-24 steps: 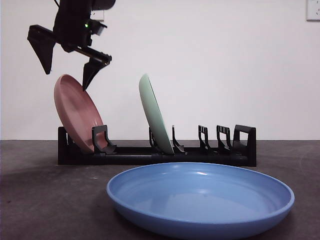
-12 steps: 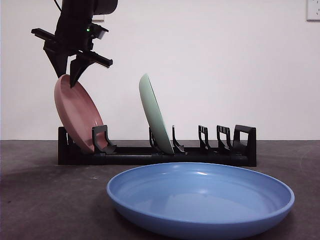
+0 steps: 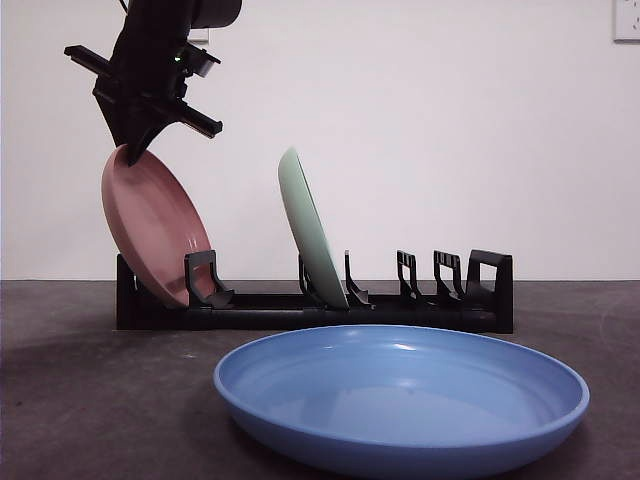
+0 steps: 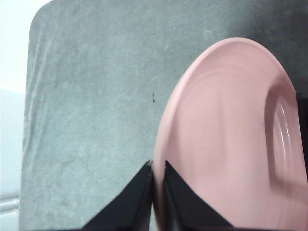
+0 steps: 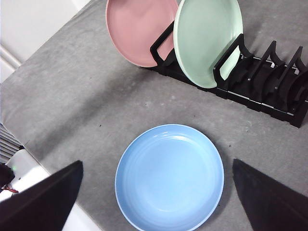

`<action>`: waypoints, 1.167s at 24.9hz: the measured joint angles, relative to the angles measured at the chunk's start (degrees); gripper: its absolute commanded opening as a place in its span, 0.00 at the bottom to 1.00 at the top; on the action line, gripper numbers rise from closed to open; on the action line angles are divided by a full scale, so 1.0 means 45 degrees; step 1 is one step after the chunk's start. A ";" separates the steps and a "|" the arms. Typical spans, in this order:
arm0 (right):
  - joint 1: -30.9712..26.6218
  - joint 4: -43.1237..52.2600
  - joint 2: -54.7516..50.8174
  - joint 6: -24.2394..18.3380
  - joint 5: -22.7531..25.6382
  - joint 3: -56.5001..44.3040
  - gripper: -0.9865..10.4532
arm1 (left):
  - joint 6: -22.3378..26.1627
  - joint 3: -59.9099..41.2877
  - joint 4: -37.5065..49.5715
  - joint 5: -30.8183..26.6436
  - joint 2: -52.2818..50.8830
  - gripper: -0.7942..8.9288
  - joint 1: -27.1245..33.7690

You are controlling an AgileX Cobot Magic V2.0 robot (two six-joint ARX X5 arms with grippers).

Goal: Place the plate

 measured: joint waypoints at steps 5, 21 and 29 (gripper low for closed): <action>0.0000 -0.0039 0.0000 0.0000 0.0000 0.0000 0.52 | 0.0219 0.0257 -0.0272 -0.0369 0.0000 0.09 -0.0112; 0.0005 -0.0049 0.0000 -0.0034 0.0000 0.0000 0.52 | 0.0301 0.2293 -0.2127 -0.0981 0.0000 0.09 -0.0452; 0.0005 -0.0185 0.0000 -0.0034 0.0000 0.0000 0.52 | 0.0253 0.2691 -0.2783 -0.1292 -0.0282 0.09 -0.0806</action>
